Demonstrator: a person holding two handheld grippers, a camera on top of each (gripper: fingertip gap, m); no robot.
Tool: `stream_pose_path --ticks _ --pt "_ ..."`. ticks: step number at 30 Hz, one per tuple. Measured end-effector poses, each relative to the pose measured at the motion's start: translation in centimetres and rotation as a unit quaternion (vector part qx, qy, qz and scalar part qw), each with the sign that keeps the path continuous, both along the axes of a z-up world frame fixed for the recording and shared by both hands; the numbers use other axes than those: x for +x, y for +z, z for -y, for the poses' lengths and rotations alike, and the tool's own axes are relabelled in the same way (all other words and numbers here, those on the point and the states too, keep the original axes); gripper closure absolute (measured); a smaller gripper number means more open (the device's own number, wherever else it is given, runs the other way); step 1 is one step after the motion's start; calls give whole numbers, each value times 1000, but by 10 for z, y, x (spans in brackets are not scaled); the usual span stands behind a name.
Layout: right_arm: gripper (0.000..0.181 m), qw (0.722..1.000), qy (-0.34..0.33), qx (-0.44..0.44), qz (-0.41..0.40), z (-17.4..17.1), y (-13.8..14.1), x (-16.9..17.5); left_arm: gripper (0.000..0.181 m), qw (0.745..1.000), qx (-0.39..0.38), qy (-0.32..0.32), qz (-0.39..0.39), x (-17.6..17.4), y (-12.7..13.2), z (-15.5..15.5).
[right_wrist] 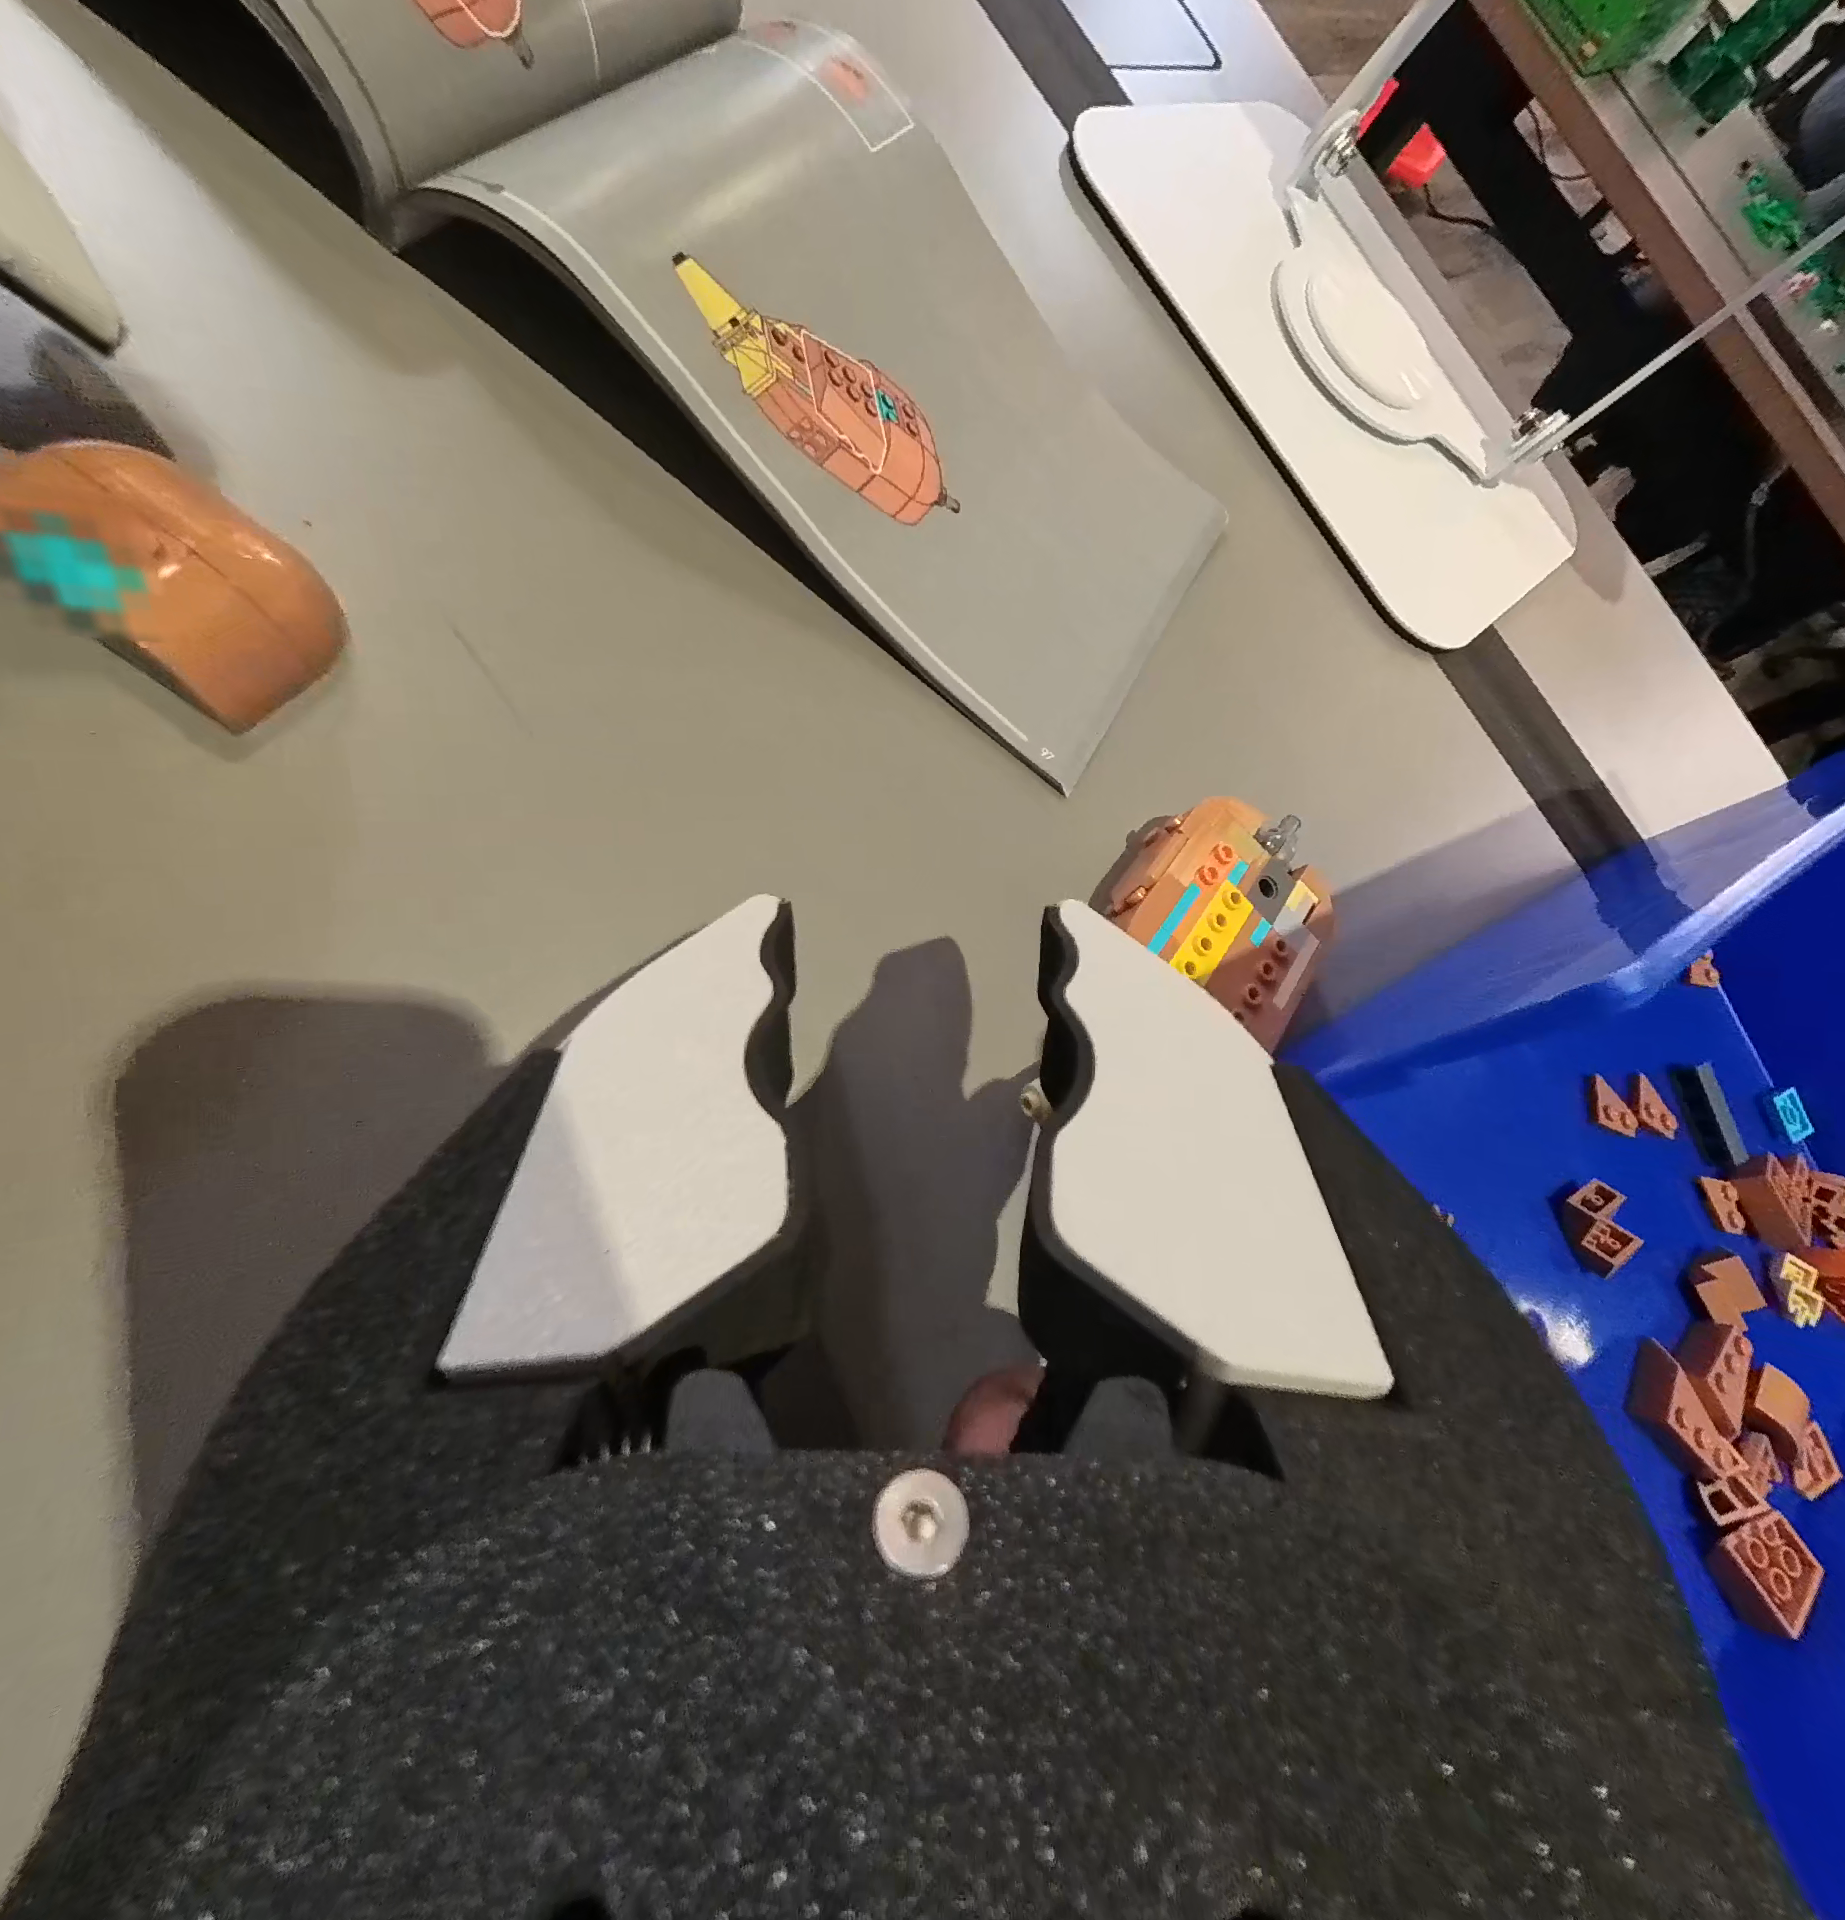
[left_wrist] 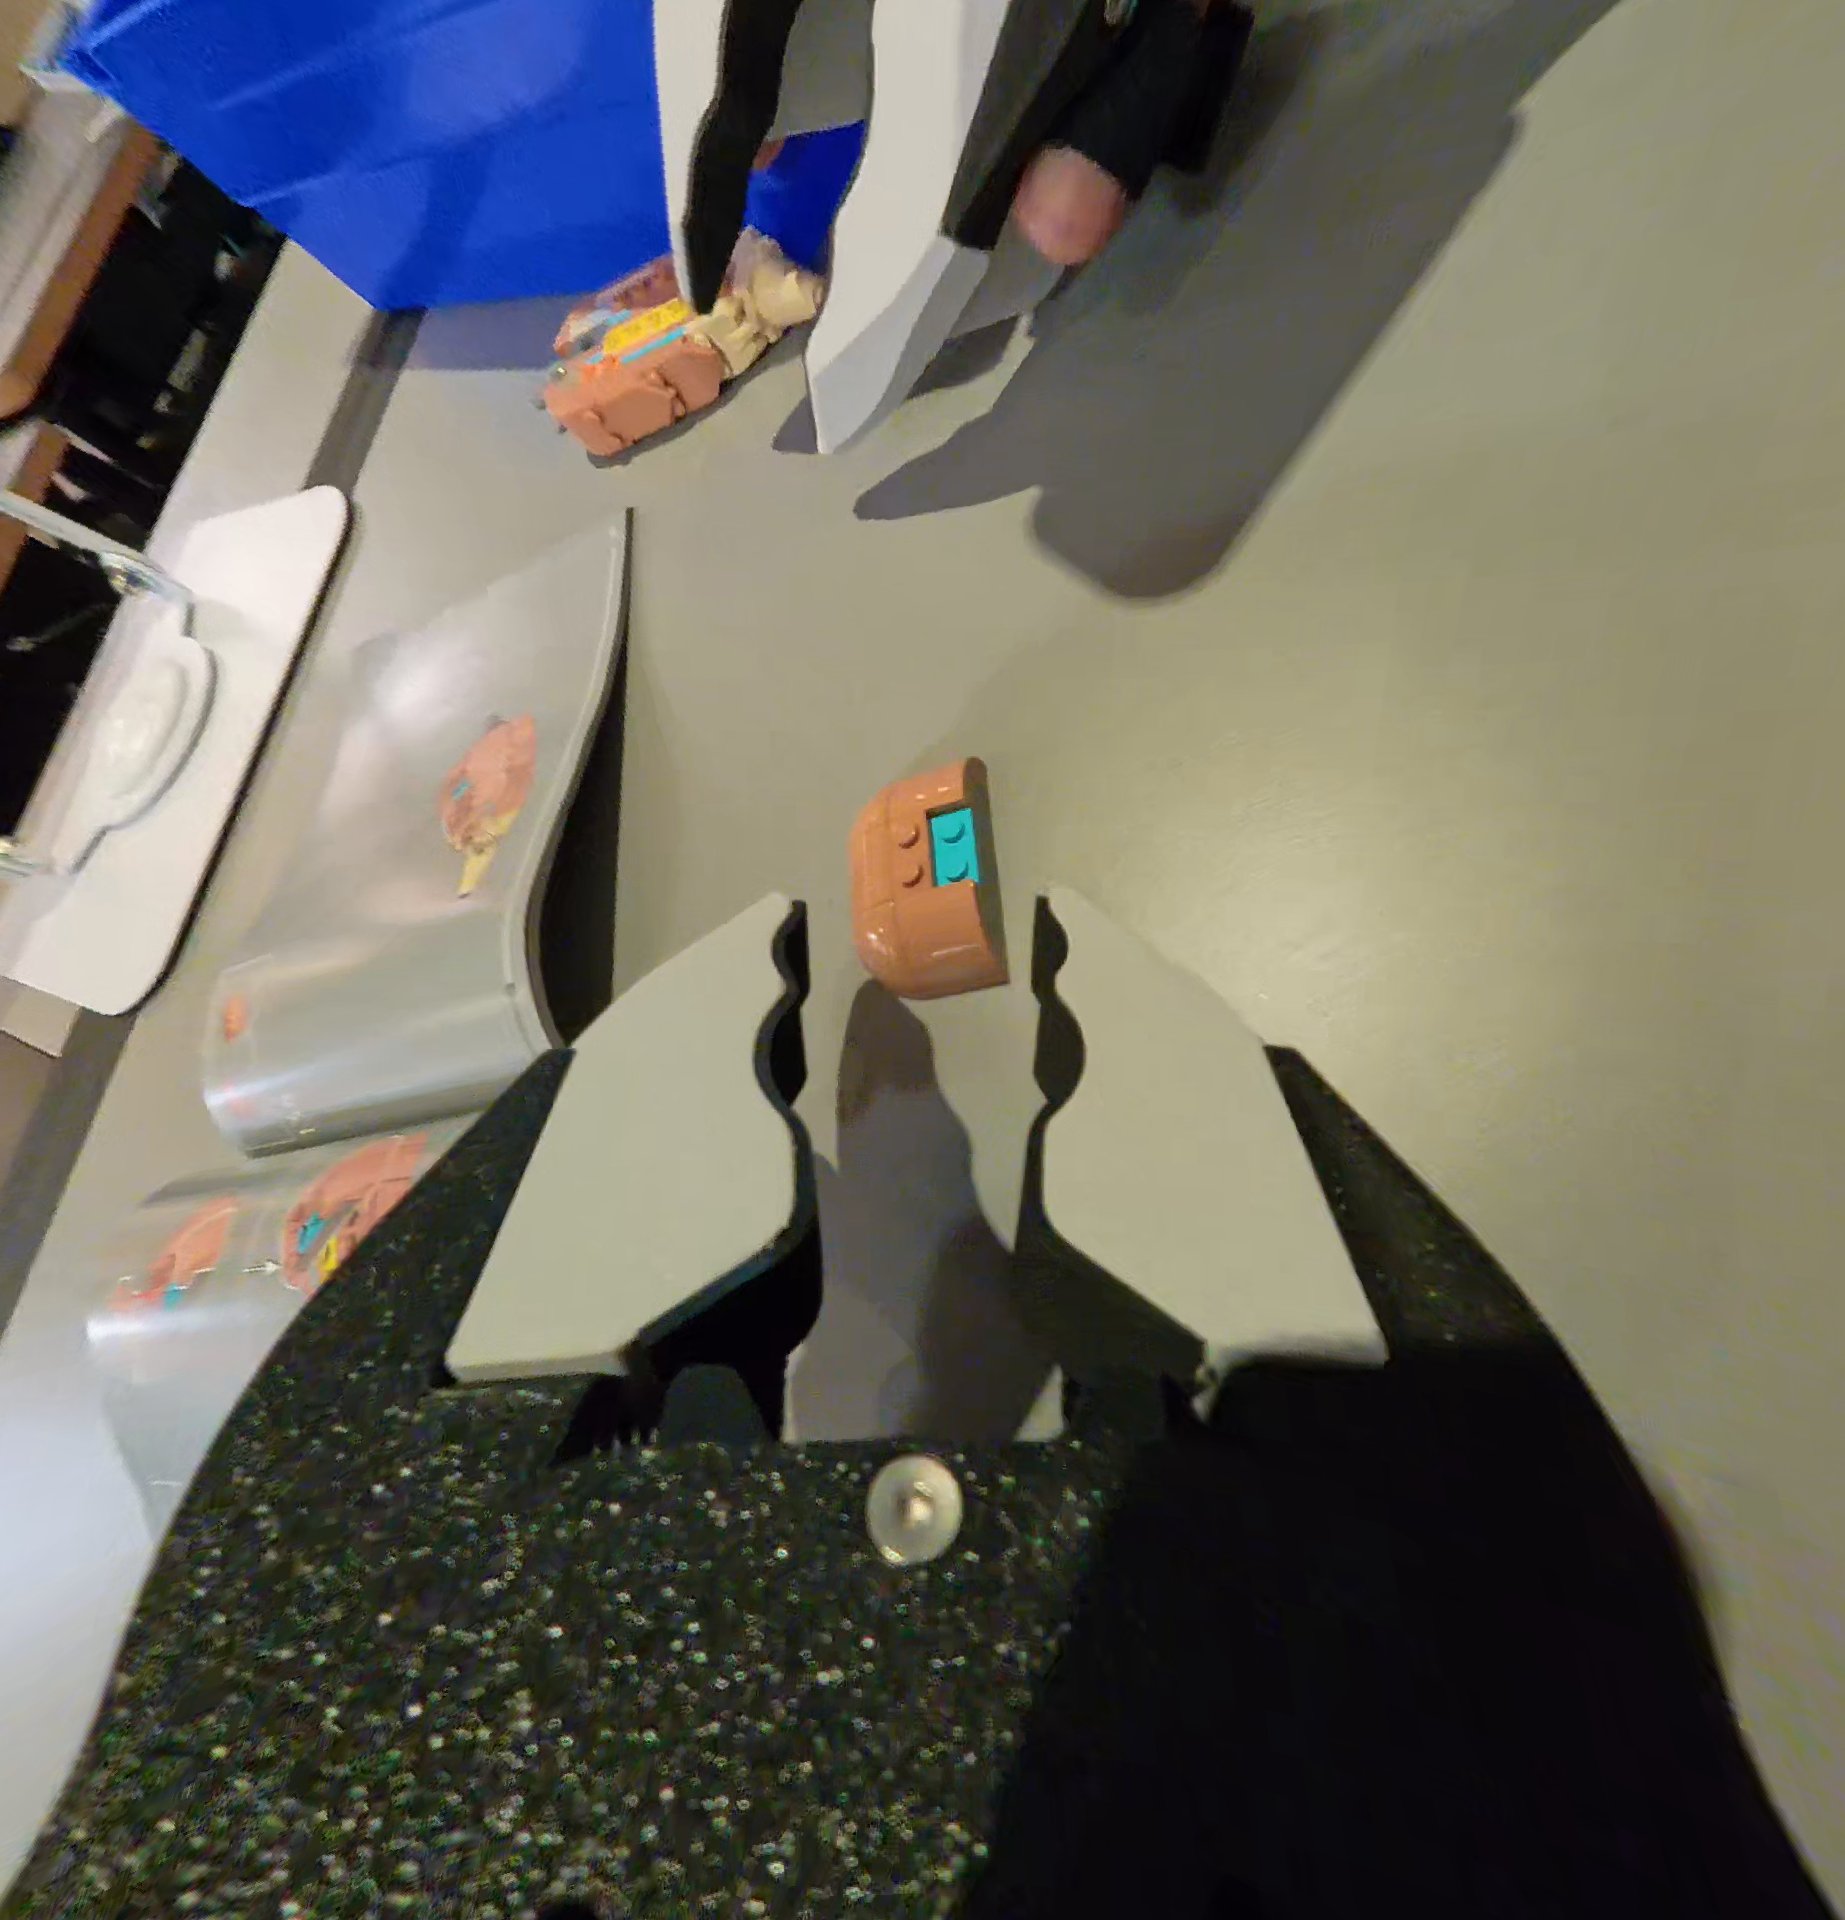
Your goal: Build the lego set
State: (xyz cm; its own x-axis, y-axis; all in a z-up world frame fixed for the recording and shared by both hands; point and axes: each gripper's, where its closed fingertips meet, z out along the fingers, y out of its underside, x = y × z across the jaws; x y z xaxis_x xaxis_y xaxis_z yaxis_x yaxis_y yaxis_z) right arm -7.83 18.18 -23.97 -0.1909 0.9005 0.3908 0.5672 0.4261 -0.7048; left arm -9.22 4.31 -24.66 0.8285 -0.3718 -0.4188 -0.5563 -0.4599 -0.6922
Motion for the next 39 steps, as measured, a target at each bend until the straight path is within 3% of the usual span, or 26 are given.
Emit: stream_pose_path --ticks 5,14,19,23,30,36,39 --pt "135 1000 -11 -2 -5 1 5 0 136 999 -9 5 31 3 4 3" --pt "135 998 -53 43 13 -2 23 3 138 991 22 52 124 1 35 7" --pt "136 992 -6 78 102 -16 60 -6 138 990 35 62 120 4 50 10" --pt "135 975 20 76 206 -31 69 -26 138 990 59 55 119 10 66 13" --pt "133 923 -17 108 368 -55 38 -47 138 987 78 55 131 13 77 18" --pt "129 853 -29 122 507 -73 2 -35 138 983 82 50 160 24 69 30" --pt "125 821 -39 122 556 -79 -3 -32 139 982 96 46 156 31 68 37"
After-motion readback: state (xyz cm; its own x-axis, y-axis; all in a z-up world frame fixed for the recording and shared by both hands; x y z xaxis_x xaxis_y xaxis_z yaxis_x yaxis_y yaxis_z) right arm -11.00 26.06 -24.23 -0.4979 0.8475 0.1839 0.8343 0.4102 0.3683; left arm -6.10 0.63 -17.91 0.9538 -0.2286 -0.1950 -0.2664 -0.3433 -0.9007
